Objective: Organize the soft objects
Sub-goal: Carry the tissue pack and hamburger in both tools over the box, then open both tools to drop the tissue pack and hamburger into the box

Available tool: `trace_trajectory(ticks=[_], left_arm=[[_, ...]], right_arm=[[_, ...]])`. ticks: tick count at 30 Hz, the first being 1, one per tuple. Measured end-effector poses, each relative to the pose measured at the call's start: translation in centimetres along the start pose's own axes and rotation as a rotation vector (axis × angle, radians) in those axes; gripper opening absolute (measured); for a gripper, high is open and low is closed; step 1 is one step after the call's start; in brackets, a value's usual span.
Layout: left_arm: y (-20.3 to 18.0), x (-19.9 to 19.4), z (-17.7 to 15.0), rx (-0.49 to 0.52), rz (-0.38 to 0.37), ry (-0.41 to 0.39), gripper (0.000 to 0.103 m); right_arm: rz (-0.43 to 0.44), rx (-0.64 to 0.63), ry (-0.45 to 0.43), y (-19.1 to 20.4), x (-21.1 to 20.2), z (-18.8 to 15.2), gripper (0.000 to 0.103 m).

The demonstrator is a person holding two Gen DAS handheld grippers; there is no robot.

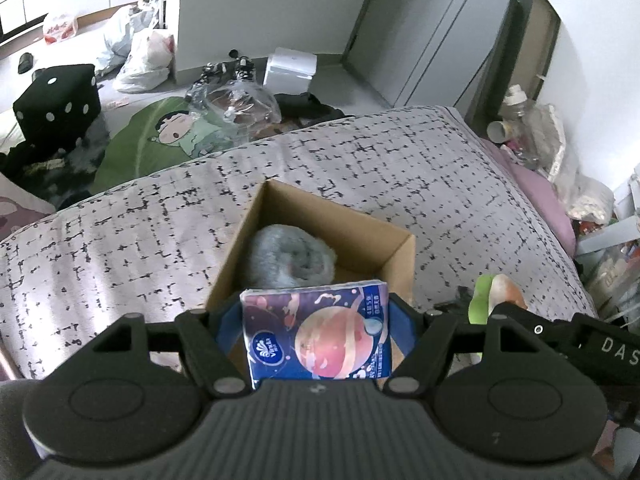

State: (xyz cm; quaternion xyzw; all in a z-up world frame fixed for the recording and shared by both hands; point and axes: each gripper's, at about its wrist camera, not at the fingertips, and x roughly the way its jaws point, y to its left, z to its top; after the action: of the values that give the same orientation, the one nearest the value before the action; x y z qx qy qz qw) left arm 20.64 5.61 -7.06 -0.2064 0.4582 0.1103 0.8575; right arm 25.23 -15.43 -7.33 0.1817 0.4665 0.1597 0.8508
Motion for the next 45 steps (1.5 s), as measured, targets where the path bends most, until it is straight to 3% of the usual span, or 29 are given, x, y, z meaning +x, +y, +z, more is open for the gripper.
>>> trace_trajectory(ticks=[19, 25, 30, 34, 41, 45], left_arm=[[3.4, 1.6, 1.8, -0.052, 0.028, 0.04, 0.076], [4.0, 1.3, 2.1, -0.056, 0.038, 0.035, 0.076], [4.1, 1.1, 2.2, -0.046, 0.033, 0.046, 0.082], [3.5, 1.0, 1.9, -0.024, 0.035, 0.059, 0.083], [2.1, 0.6, 0.9, 0.009, 0.032, 0.044, 0.1], [0.9, 0.4, 0.6, 0.029, 0.018, 0.037, 0.103]], right_arm=[[0.018, -0.017, 0.038, 3.7, 3.3, 0.4, 0.037], [0.032, -0.014, 0.009, 4.1, 3.2, 0.8, 0.061], [0.009, -0.01, 0.001, 3.2, 2.6, 0.5, 0.068], [-0.012, 0.0, -0.009, 1.9, 1.6, 0.1, 0.081], [-0.058, 0.011, -0.018, -1.1, -0.4, -0.3, 0.093], [-0.078, 0.015, -0.036, -2.8, -1.5, -0.4, 0.098]])
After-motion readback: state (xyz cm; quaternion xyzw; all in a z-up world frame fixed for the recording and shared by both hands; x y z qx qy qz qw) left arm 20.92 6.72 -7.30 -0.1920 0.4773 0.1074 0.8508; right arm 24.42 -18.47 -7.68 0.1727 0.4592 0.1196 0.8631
